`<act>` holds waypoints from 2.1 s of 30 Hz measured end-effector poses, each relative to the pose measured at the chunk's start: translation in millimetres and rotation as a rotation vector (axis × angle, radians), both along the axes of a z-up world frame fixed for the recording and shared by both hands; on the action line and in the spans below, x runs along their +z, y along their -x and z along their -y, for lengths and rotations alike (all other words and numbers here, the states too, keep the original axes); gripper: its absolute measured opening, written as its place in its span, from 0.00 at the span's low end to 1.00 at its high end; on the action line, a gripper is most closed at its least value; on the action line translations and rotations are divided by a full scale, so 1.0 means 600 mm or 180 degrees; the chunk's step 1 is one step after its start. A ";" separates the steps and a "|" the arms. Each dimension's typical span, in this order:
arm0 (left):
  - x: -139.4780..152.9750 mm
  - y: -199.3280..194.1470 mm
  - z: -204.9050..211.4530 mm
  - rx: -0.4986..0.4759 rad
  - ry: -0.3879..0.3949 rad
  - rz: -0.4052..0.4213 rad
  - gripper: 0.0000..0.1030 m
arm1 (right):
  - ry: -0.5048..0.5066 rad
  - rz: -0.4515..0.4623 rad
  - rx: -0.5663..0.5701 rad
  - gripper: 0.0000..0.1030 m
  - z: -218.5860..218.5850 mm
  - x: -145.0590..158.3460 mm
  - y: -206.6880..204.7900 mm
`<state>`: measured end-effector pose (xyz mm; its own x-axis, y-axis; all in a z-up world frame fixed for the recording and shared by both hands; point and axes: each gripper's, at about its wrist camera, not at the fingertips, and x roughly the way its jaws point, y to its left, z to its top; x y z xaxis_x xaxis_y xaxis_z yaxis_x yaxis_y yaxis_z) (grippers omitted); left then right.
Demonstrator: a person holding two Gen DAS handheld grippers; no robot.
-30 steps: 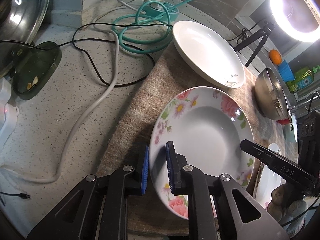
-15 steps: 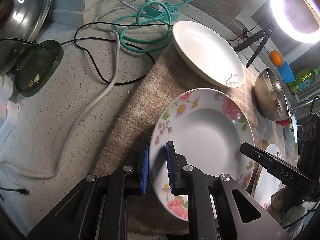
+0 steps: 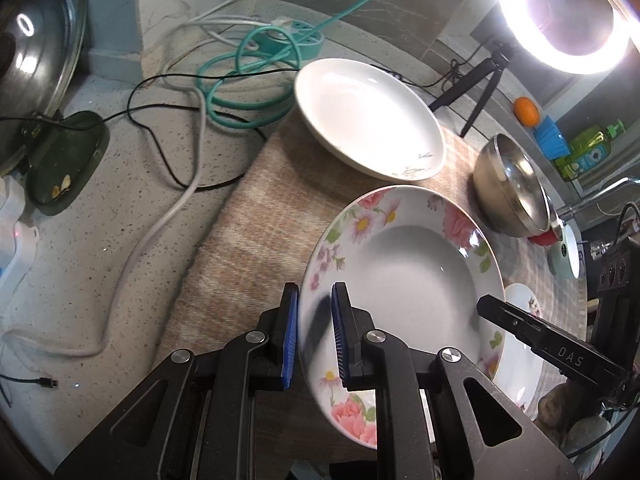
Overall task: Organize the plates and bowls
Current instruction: 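Lift the rose-patterned plate and lower it onto the pink-blossom plate, then open both tools and withdraw them from the stacked plates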
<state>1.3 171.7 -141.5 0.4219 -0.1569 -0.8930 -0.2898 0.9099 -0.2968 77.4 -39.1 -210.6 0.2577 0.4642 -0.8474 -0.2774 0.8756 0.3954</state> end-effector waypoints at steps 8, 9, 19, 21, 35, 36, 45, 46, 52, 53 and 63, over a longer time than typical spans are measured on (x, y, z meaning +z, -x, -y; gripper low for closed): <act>0.016 -0.015 0.063 -0.0257 0.0044 0.0063 0.14 | -0.0043 0.0042 -0.0233 0.15 0.072 0.021 0.015; 0.017 -0.017 0.074 -0.0302 0.0050 0.0065 0.14 | -0.0045 0.0047 -0.0269 0.15 0.083 0.024 0.016; 0.009 -0.033 0.164 -0.0672 0.0105 0.0013 0.14 | -0.0004 0.0026 -0.0612 0.15 0.191 0.025 0.031; 0.006 -0.033 0.179 -0.0736 0.0118 -0.0009 0.14 | 0.0003 0.0011 -0.0681 0.15 0.211 0.022 0.037; -0.012 -0.031 0.267 -0.1047 0.0115 -0.0121 0.14 | 0.0101 -0.0095 -0.0958 0.15 0.308 0.002 0.079; -0.013 -0.030 0.270 -0.1061 0.0115 -0.0127 0.14 | 0.0110 -0.0093 -0.0967 0.15 0.312 0.002 0.081; -0.024 -0.027 0.293 -0.1135 0.0032 -0.0179 0.14 | 0.0207 -0.0091 -0.0985 0.16 0.322 -0.006 0.085; -0.025 -0.026 0.294 -0.1140 0.0014 -0.0183 0.14 | 0.0215 -0.0088 -0.0989 0.16 0.323 -0.007 0.086; -0.024 -0.024 0.302 -0.1180 -0.0082 -0.0152 0.14 | 0.0359 -0.0004 -0.0950 0.16 0.315 -0.002 0.084; -0.024 -0.024 0.302 -0.1182 -0.0095 -0.0146 0.14 | 0.0389 0.0009 -0.0937 0.16 0.314 -0.001 0.084; -0.023 -0.027 0.303 -0.1194 -0.0101 -0.0137 0.14 | 0.0627 0.0124 -0.0821 0.19 0.297 0.001 0.086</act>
